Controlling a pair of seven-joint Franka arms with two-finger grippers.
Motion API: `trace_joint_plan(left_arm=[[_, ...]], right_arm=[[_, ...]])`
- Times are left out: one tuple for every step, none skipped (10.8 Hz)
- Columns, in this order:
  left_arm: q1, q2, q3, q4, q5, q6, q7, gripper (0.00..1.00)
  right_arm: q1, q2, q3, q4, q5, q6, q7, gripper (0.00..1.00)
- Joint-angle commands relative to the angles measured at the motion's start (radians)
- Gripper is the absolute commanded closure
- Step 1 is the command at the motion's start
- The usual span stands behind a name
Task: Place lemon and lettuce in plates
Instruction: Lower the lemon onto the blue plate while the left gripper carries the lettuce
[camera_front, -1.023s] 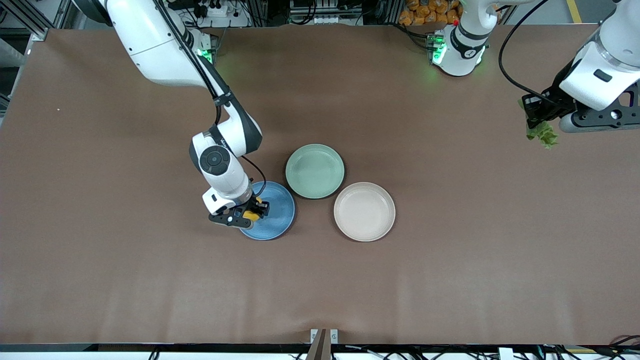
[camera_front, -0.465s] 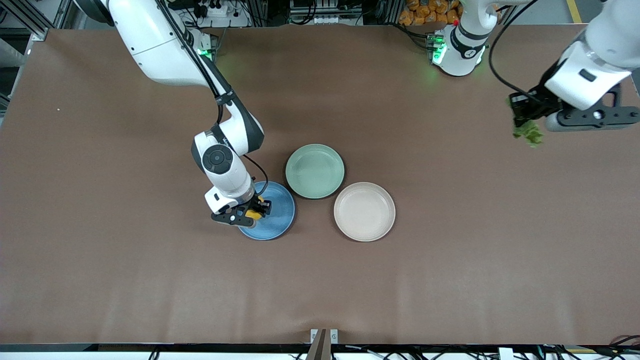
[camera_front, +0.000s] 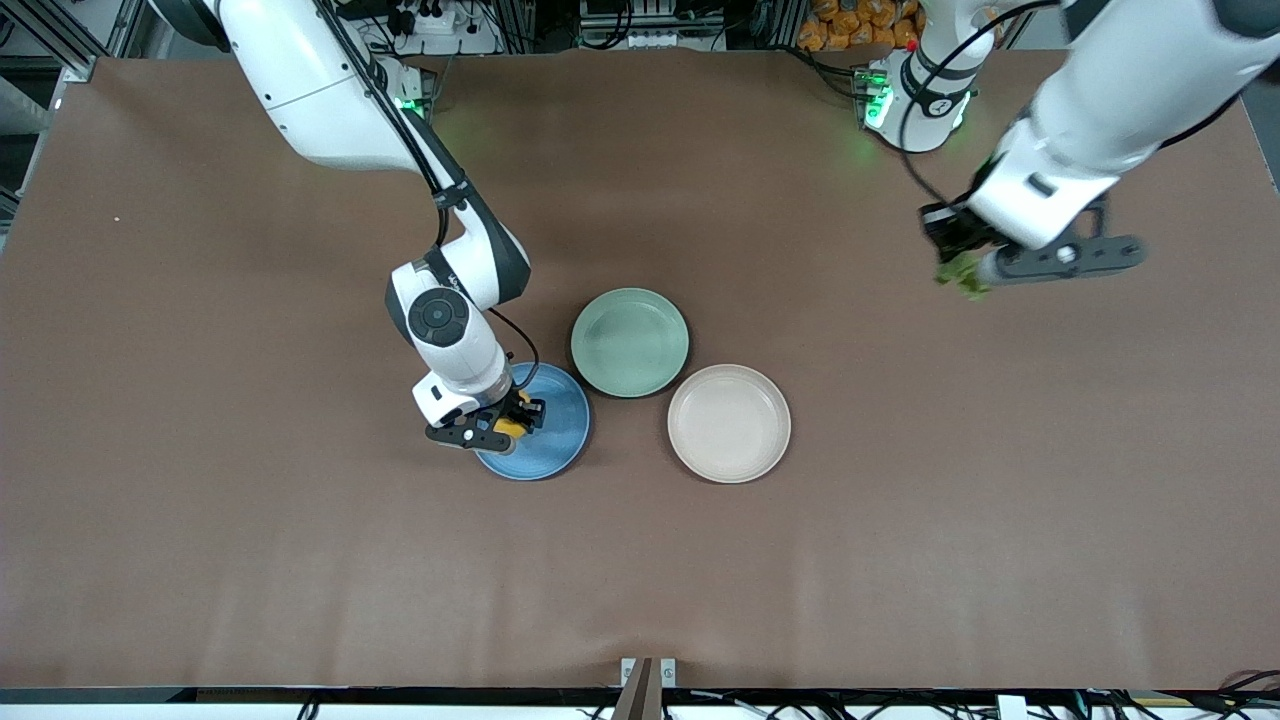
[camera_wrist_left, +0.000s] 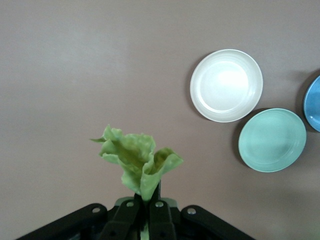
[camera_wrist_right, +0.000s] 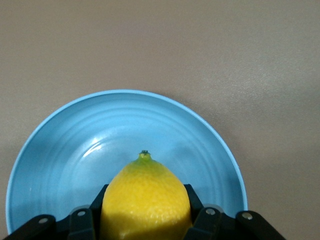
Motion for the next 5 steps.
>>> trace_joint_plan(left_arm=[[-0.002,0.093,-0.066,0.019,-0.013,0.071,-0.109,1.0],[-0.03,0.118,-0.068,0.019,-0.011,0.101,-0.14,1.0],[-0.053,0.15,-0.066,0.018,-0.008,0.135,-0.166,1.0],[-0.073,0.187,-0.066,0.018,-0.002,0.175,-0.188,1.0],[-0.08,0.22,-0.066,0.018,-0.002,0.212,-0.199,1.0]], right_arm=[[0.008,0.015,-0.007,0.023,-0.023,-0.002,0.023,0.22],[0.008,0.013,-0.007,0.023,-0.023,-0.002,0.023,0.1],[0.008,0.013,-0.007,0.023,-0.023,-0.002,0.025,0.0],[0.008,0.013,-0.007,0.023,-0.023,0.0,0.023,0.0],[0.008,0.013,-0.007,0.024,-0.023,-0.002,0.023,0.0]])
